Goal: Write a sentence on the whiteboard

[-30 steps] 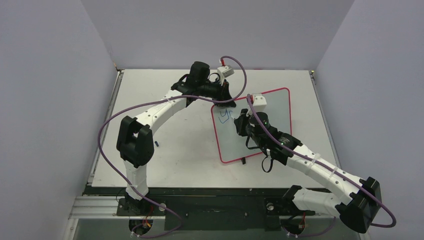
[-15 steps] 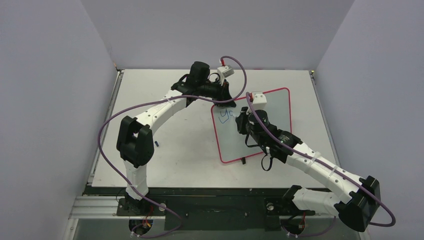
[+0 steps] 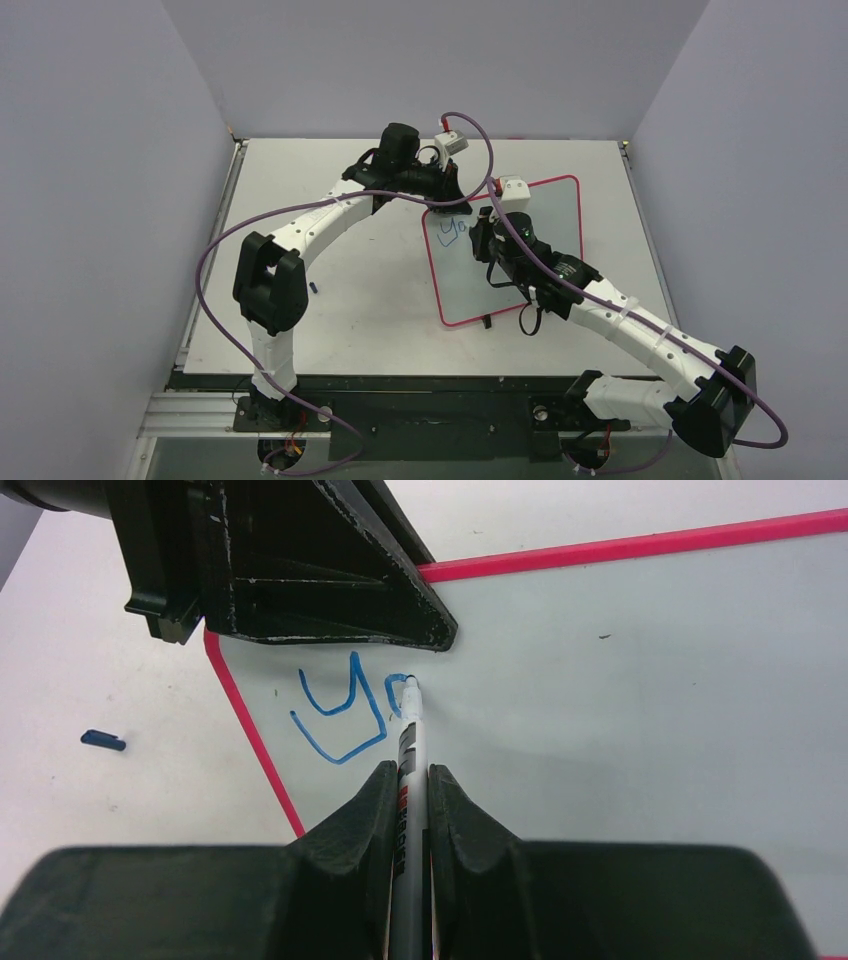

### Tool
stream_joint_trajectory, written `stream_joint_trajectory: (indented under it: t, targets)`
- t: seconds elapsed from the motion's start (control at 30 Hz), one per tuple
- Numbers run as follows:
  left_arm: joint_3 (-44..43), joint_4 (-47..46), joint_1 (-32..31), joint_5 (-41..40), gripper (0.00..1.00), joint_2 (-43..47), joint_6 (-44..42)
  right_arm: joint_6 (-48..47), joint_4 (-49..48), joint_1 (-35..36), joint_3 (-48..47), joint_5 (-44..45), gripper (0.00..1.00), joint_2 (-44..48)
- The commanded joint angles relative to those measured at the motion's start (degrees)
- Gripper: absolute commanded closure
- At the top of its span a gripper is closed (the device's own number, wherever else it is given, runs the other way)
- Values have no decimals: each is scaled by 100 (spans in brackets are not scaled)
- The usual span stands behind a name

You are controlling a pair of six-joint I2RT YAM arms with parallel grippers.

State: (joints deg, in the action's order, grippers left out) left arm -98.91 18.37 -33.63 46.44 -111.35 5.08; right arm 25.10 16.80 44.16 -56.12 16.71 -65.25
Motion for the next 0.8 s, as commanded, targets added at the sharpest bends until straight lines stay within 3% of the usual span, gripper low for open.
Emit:
stream_joint_trajectory:
  t: [0.0,0.77]
  targets:
    - [-40,284,-284,179,100,186,-347,-57,-168,-85,-203,111,100,-82]
    - [-80,349,-278,102,100,164,-370,-95,-219,-240,-30,97,100,305]
